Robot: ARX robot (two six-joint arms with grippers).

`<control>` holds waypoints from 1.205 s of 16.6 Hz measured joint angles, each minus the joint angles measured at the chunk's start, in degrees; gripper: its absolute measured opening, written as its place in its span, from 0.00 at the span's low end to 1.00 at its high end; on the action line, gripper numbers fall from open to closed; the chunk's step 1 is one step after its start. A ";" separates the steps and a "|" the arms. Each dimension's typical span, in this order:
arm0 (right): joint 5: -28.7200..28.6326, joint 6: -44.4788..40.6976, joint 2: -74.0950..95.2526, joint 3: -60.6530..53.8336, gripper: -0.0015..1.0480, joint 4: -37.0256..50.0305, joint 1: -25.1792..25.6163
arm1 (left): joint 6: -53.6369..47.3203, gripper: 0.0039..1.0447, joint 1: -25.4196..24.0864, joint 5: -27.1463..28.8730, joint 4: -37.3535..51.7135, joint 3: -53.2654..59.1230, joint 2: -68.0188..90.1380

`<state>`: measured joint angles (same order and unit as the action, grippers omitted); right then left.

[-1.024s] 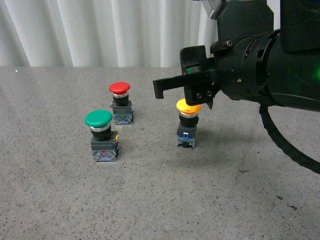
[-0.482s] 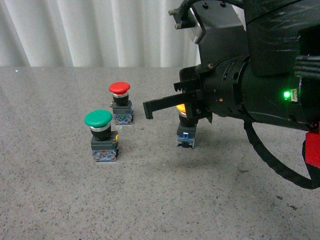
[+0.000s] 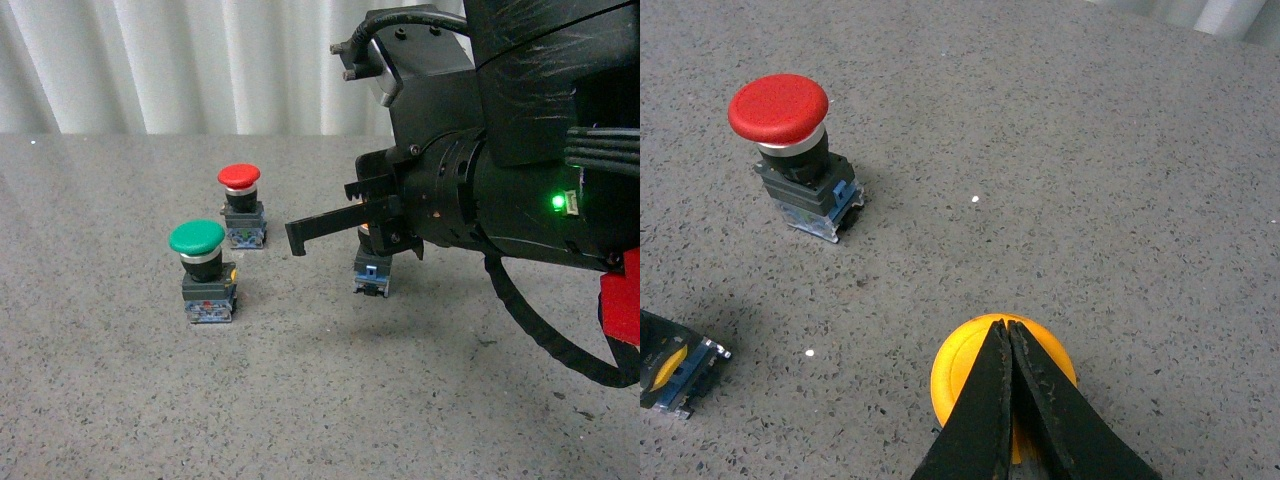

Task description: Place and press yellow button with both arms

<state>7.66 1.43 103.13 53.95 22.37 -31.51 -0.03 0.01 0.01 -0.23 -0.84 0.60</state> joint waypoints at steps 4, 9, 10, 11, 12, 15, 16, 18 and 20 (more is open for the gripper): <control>0.28 -0.09 0.79 0.85 0.02 -1.55 0.00 | 0.00 0.94 0.00 0.00 0.00 0.00 0.00; 1.03 -0.57 1.40 2.03 0.02 -3.08 0.00 | 0.00 0.94 0.00 0.00 0.00 0.00 0.00; 0.92 -0.39 1.25 1.90 0.02 -2.21 0.02 | 0.00 0.94 0.00 0.00 0.00 0.00 0.00; 0.22 0.11 0.92 1.40 0.02 -0.57 0.02 | 0.00 0.94 0.00 0.00 0.00 0.00 0.00; 0.09 0.61 0.20 0.87 0.02 0.28 0.02 | 0.00 0.94 0.00 0.00 0.00 0.00 0.00; -0.24 3.26 -3.04 -0.72 0.02 4.72 -0.02 | 0.00 0.94 0.00 0.00 -0.02 0.00 0.00; -0.13 4.15 -4.90 -0.92 0.02 6.10 -0.13 | 0.00 0.94 0.00 0.00 -0.02 0.00 0.00; -0.50 6.25 -9.70 -1.55 0.02 7.67 -0.83 | 0.00 0.94 0.00 0.00 -0.02 0.00 0.00; -2.21 8.02 -14.23 -4.02 0.02 7.67 -1.18 | 0.00 0.94 0.00 0.00 -0.02 0.00 0.00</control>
<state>5.45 9.45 88.90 49.93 30.04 -32.69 -0.03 0.01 0.01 -0.25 -0.84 0.60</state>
